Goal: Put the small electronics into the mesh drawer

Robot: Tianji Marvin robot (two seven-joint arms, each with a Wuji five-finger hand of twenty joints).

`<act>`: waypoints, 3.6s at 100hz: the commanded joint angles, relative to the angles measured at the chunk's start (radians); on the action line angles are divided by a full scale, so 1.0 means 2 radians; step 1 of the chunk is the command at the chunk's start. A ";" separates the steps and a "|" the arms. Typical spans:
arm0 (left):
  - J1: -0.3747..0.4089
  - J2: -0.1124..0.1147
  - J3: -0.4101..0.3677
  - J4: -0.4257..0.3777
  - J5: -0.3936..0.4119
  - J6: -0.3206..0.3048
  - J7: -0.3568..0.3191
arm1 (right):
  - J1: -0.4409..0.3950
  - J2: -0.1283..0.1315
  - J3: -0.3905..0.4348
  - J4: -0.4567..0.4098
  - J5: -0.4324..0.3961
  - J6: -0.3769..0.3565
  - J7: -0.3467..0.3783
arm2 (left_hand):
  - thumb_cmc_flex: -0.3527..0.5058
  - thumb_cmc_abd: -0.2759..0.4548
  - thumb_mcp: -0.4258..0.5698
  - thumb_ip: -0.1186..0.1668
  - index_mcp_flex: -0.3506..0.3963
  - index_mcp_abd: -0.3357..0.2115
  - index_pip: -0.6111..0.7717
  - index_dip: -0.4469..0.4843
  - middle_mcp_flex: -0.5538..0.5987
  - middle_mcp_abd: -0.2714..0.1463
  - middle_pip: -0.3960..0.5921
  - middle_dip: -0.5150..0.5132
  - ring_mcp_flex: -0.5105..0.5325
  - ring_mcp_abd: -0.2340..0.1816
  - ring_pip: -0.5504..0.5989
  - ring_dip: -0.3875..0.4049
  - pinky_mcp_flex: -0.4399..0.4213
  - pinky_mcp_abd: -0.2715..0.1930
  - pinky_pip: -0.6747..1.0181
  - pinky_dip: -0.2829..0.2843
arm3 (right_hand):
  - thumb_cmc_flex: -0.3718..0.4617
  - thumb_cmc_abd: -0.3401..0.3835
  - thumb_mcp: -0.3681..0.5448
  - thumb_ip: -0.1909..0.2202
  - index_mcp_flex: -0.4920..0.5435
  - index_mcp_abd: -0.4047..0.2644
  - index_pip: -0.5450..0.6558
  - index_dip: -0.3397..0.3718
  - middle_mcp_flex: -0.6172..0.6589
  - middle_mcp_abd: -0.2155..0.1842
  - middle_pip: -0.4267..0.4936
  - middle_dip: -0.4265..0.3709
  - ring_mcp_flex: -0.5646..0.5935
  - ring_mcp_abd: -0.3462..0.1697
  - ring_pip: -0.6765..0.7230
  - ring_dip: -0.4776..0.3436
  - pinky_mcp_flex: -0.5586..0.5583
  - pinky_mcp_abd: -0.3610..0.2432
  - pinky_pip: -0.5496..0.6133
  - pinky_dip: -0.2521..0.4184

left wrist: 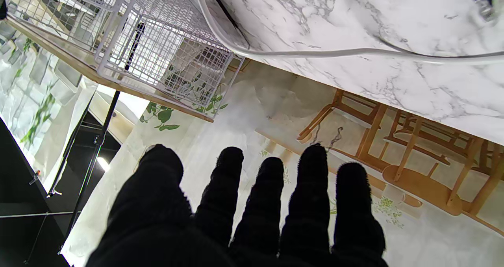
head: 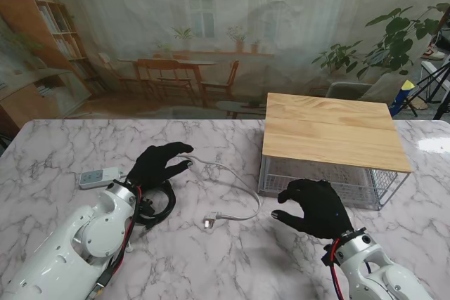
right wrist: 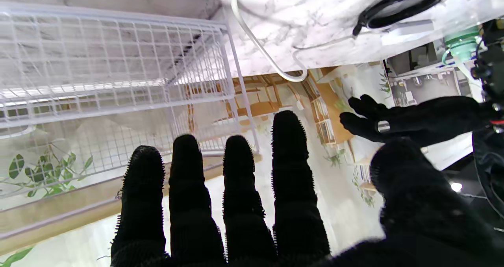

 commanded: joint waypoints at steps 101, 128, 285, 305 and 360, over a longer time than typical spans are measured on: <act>-0.006 0.001 0.013 0.002 0.006 0.010 -0.014 | 0.137 0.022 -0.028 0.150 -0.070 0.032 0.039 | -0.002 0.021 -0.014 -0.014 0.004 0.000 -0.004 0.000 -0.008 -0.003 0.002 0.005 -0.020 -0.003 -0.002 -0.003 -0.016 -0.033 -0.041 -0.019 | 0.003 0.020 0.032 0.006 -0.164 0.082 -0.138 -0.087 -0.159 0.026 0.002 -0.070 -0.070 -0.008 -0.038 -0.025 -0.050 -0.068 -0.040 -0.095; -0.007 0.001 0.015 0.002 0.004 0.012 -0.018 | 0.165 0.022 -0.049 0.182 -0.064 0.061 0.038 | -0.003 0.021 -0.014 -0.014 0.004 -0.002 -0.004 0.000 -0.007 -0.004 0.001 0.005 -0.018 -0.003 -0.002 -0.003 -0.016 -0.025 -0.039 -0.018 | 0.080 -0.054 0.180 -0.013 -0.110 -0.011 0.020 -0.012 -0.115 0.031 0.102 0.022 0.072 -0.012 0.004 0.013 0.067 -0.045 0.083 -0.022; -0.009 0.002 0.022 0.002 0.007 0.020 -0.022 | -0.008 0.018 0.017 0.031 -0.068 0.024 0.082 | -0.003 0.022 -0.013 -0.013 0.004 -0.002 -0.004 0.001 -0.008 -0.004 0.001 0.005 -0.018 -0.003 -0.002 -0.003 -0.016 -0.023 -0.039 -0.016 | 0.258 -0.145 0.353 -0.105 0.049 -0.074 0.234 0.028 0.057 -0.001 0.139 0.111 0.126 -0.087 0.295 0.204 0.224 -0.051 0.167 0.033; -0.010 0.002 0.023 0.002 0.007 0.020 -0.022 | -0.029 0.018 0.021 0.020 -0.077 0.025 0.075 | -0.003 0.022 -0.014 -0.014 0.004 -0.002 -0.004 0.001 -0.008 -0.004 0.001 0.005 -0.018 -0.003 -0.002 -0.003 -0.016 -0.024 -0.040 -0.017 | 0.258 -0.148 0.357 -0.107 0.054 -0.074 0.231 0.034 0.061 -0.002 0.137 0.115 0.129 -0.086 0.294 0.204 0.225 -0.050 0.167 0.034; -0.011 0.003 0.026 0.003 0.009 0.021 -0.025 | -0.068 0.017 0.028 -0.010 -0.086 0.032 0.082 | -0.003 0.022 -0.014 -0.014 0.003 -0.001 -0.004 0.000 -0.009 -0.004 0.001 0.005 -0.018 -0.003 -0.002 -0.003 -0.016 -0.024 -0.039 -0.017 | 0.256 -0.150 0.354 -0.108 0.056 -0.086 0.221 0.046 0.064 -0.009 0.139 0.135 0.119 -0.099 0.317 0.204 0.211 -0.049 0.169 0.040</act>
